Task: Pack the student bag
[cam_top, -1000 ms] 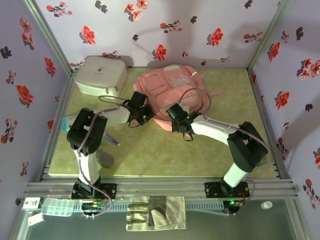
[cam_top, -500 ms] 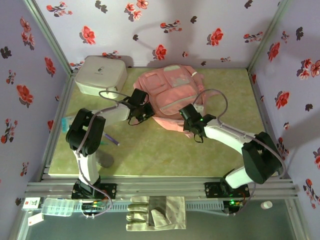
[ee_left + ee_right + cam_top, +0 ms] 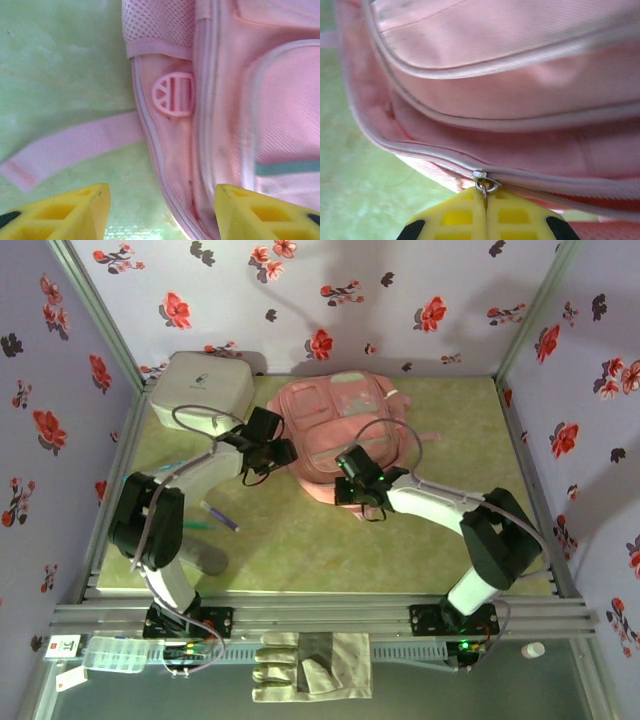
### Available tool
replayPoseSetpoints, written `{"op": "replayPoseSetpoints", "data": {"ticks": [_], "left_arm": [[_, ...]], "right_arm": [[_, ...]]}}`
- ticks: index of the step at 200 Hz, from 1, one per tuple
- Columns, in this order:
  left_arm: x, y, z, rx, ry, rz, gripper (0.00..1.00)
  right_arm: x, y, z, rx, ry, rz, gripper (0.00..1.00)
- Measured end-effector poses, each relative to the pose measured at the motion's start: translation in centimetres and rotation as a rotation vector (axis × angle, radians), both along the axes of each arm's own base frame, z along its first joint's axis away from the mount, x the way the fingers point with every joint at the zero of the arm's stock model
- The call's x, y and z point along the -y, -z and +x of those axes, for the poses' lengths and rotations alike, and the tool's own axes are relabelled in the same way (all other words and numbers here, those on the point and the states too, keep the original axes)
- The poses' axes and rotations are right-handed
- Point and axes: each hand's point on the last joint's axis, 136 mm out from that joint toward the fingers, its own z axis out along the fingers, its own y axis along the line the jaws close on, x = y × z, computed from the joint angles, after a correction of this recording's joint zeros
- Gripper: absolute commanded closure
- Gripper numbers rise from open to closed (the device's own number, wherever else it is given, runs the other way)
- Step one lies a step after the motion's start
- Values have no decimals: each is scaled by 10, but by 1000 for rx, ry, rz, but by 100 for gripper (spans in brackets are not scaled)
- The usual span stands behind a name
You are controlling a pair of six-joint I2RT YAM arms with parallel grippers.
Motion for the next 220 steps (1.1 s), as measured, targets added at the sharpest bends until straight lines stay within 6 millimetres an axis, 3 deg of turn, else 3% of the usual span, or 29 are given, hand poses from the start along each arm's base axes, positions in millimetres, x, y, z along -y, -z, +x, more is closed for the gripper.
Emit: {"op": "replayPoseSetpoints", "data": {"ticks": [22, 48, 123, 143, 180, 220], "left_arm": [[-3, -5, -11, -4, -20, -41, 38], [2, 9, -24, -61, -38, -108, 38], [31, 38, -23, -144, -88, -265, 43], [35, 51, -25, -169, -94, -259, 52], [34, 60, -24, -161, -95, -217, 80], [29, 64, -26, -147, -90, -168, 92]], "right_arm": [[-27, -1, 0, -5, -52, 50, 100], [-49, -4, 0, -8, -81, 104, 100], [-57, -8, -1, -17, -74, 145, 100], [-57, -8, -1, -18, -73, 145, 100], [-53, -6, 0, -11, -61, 130, 100], [-26, -8, -1, 16, 11, 28, 100]]}}
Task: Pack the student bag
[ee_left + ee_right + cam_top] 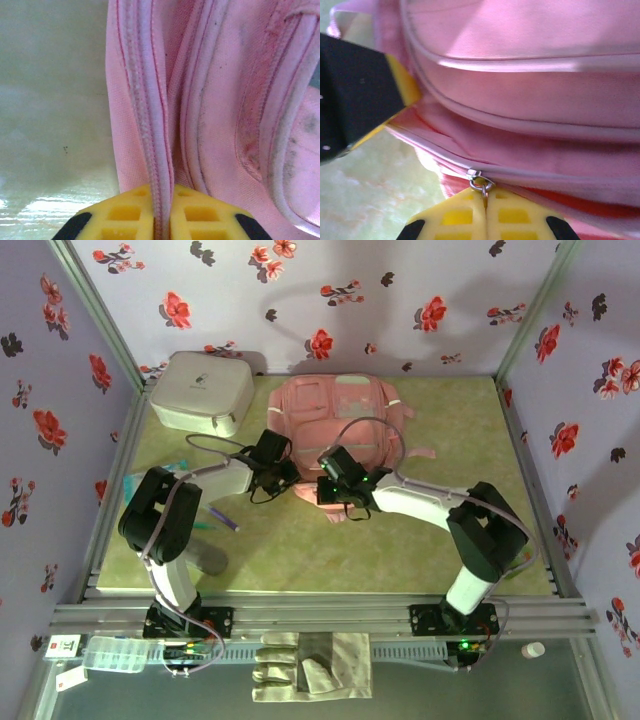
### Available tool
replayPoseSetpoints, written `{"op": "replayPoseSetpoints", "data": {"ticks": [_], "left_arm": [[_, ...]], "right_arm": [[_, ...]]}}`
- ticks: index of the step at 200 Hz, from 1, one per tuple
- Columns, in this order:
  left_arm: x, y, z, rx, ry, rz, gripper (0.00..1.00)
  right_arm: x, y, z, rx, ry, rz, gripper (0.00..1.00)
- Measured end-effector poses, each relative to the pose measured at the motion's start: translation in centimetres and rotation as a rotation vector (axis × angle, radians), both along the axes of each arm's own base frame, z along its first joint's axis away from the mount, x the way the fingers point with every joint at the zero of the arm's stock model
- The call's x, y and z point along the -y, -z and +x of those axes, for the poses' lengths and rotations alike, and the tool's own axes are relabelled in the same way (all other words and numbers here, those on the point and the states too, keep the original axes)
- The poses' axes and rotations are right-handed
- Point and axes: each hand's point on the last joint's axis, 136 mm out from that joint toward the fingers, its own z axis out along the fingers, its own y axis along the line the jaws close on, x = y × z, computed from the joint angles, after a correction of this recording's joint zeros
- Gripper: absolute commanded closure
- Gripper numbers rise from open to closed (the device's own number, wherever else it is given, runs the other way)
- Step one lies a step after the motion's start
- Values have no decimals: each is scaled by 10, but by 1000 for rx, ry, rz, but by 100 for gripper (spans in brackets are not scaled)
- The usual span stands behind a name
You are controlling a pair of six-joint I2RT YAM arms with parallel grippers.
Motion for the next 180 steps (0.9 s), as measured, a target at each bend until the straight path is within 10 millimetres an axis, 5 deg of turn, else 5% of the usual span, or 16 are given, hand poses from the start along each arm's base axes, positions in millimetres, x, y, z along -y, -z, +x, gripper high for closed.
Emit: {"op": "replayPoseSetpoints", "data": {"ticks": [42, 110, 164, 180], "left_arm": [[-2, -1, 1, 16, 18, 27, 95], [3, -23, 0, 63, 84, 46, 96], [2, -25, -2, 78, 128, 79, 98], [1, -25, -2, 84, 144, 96, 90]], "right_arm": [[49, -13, -8, 17, 115, -71, 100], [98, -27, 5, 51, 280, -97, 100], [118, -20, 14, 41, 321, -121, 100], [118, -18, 14, 38, 302, -127, 100]]}}
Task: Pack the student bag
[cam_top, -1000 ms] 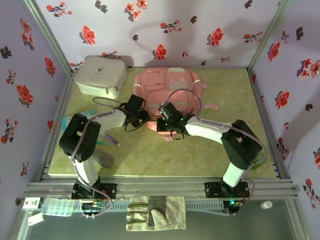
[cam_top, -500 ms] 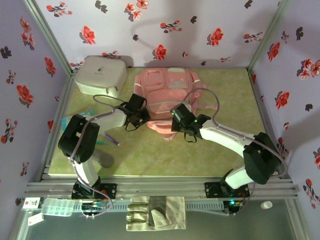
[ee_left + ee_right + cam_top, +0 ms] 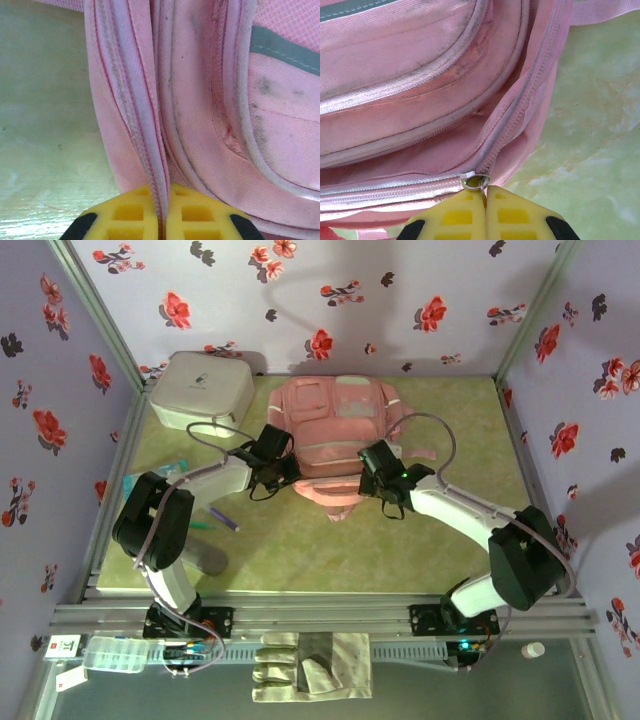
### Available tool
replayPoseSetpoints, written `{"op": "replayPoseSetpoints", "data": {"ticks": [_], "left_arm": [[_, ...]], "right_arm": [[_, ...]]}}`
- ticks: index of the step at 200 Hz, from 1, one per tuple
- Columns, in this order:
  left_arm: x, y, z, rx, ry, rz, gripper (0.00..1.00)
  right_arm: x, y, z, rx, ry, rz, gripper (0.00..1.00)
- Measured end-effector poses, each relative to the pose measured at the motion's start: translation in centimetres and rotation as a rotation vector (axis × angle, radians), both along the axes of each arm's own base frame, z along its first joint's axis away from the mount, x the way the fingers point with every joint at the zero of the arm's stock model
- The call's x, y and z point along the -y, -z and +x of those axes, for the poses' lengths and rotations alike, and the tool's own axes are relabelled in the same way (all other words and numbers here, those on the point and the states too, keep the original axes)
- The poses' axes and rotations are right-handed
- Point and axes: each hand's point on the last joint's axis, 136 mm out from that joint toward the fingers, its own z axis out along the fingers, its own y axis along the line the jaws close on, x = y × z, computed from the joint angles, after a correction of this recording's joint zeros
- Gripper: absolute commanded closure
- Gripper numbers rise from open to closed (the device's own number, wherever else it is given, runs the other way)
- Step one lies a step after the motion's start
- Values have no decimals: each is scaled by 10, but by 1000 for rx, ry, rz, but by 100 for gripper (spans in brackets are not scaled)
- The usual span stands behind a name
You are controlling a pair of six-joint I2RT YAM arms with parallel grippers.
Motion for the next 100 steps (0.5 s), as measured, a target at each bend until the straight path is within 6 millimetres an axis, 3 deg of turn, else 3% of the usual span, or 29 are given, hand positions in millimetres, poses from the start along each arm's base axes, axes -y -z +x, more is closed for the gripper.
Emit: {"op": "replayPoseSetpoints", "data": {"ticks": [32, 57, 81, 100], "left_arm": [[-11, -5, -1, 23, 71, 85, 63], [-16, -26, -1, 88, 178, 131, 40], [-6, -52, -3, 176, 302, 127, 25], [7, -64, -11, 240, 436, 129, 21]], "right_arm": [[-7, 1, -1, -18, -89, 13, 100], [-18, 2, -4, -29, -168, 56, 100], [-32, -1, -5, -30, -226, 114, 100], [-41, -3, -7, -29, -258, 161, 100]]}}
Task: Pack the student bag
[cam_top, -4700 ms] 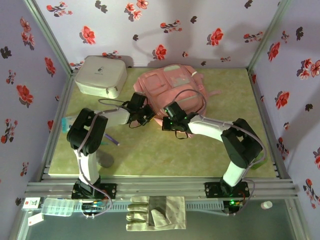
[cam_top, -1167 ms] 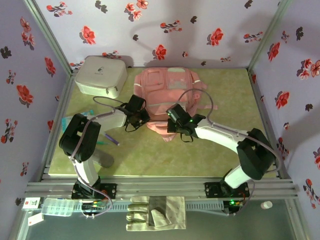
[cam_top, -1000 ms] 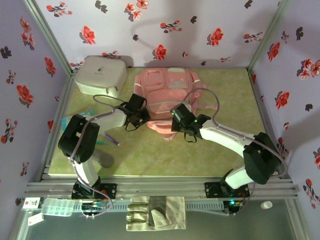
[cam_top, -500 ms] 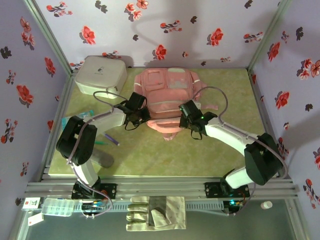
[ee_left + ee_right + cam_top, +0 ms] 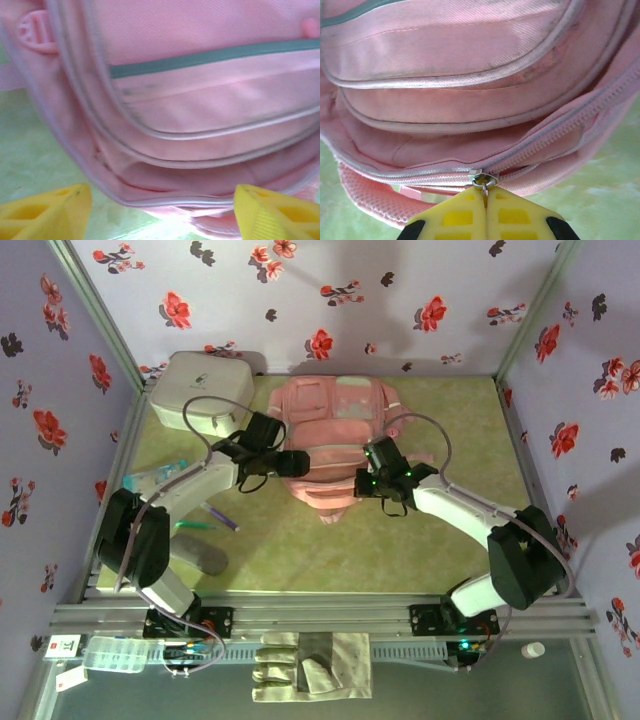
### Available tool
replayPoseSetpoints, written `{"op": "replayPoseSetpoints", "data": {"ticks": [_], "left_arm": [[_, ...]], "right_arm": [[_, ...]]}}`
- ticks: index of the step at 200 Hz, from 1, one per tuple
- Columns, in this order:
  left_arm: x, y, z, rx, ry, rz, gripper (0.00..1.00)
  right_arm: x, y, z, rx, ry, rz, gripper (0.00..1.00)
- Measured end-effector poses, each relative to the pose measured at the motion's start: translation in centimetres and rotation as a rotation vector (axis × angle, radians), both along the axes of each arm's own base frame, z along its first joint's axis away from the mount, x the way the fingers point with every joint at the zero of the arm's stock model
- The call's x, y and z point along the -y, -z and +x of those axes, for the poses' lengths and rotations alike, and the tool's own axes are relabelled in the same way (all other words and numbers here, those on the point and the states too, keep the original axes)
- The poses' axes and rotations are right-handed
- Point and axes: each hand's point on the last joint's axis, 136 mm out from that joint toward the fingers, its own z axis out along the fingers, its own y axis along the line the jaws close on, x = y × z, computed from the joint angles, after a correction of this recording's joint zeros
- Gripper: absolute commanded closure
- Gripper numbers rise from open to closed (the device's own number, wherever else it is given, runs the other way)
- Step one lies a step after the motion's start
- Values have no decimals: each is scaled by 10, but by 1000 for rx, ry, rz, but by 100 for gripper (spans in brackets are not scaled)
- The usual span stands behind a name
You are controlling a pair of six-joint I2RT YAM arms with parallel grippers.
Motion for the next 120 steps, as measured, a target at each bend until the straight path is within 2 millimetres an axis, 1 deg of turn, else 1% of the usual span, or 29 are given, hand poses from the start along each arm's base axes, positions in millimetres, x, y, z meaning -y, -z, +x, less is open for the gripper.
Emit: {"op": "replayPoseSetpoints", "data": {"ticks": [26, 45, 57, 69, 85, 120], "left_arm": [[27, -5, -19, 75, 230, 25, 21], [42, -8, -30, 120, 376, 42, 22], [51, -10, -30, 140, 448, 52, 28], [61, -10, -26, 173, 530, 61, 30], [71, -3, -25, 202, 632, 79, 33], [84, 18, -32, 196, 778, 104, 38]], "right_arm": [[-6, 1, -2, -5, -21, 33, 100], [-7, 2, -2, -3, -24, 42, 100], [-7, 1, -2, -1, -25, 44, 100], [-7, 0, -3, 1, -25, 46, 100], [-7, 0, -3, 4, -24, 48, 100], [-7, 0, -3, 2, -13, 58, 100]]}}
